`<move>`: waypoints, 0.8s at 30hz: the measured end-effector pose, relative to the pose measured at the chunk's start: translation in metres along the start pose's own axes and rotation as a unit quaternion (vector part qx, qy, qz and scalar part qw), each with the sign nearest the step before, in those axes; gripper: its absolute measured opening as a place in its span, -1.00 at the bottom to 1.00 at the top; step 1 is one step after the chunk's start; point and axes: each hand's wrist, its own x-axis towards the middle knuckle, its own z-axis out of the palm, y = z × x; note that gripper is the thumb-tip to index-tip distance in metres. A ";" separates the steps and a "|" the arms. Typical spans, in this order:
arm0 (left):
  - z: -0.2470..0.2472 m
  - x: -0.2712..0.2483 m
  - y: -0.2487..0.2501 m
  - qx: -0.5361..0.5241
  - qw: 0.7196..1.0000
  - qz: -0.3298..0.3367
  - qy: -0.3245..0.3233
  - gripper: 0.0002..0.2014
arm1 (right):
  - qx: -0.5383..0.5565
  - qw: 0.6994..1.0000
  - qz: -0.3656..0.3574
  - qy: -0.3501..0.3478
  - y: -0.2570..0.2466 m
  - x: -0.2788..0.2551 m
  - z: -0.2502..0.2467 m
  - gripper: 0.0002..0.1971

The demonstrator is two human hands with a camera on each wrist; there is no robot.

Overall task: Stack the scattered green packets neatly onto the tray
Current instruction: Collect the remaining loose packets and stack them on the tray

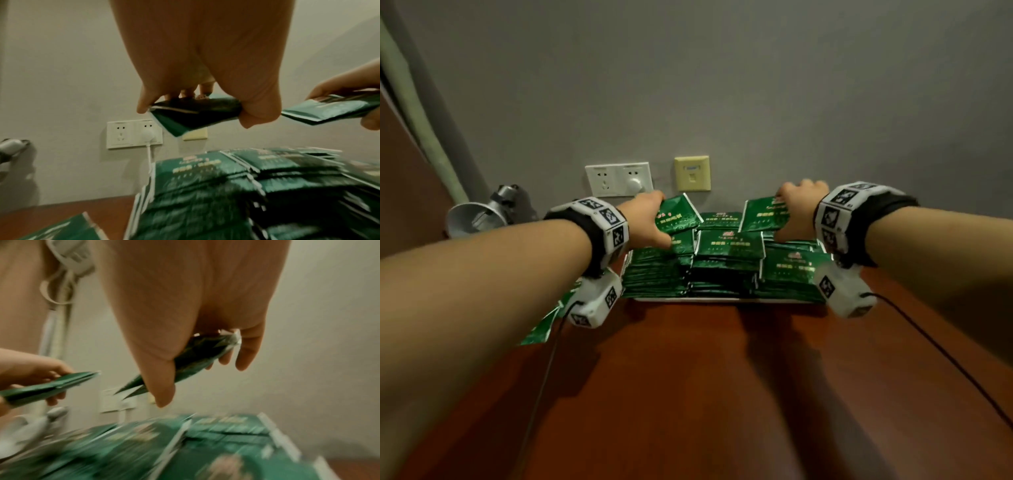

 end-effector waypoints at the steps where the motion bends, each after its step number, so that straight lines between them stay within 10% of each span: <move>1: -0.001 0.017 0.005 -0.001 1.000 0.006 0.002 -0.36 | -0.013 1.000 0.018 0.000 0.012 0.013 -0.001 -0.12; 15: 0.030 0.212 0.047 0.146 0.989 0.017 -0.028 -0.35 | -0.029 0.997 0.030 -0.072 0.070 0.145 0.034 -0.20; 24: 0.057 0.236 0.058 0.222 0.974 -0.015 -0.033 -0.23 | 0.043 0.991 -0.044 -0.122 0.059 0.167 0.071 -0.35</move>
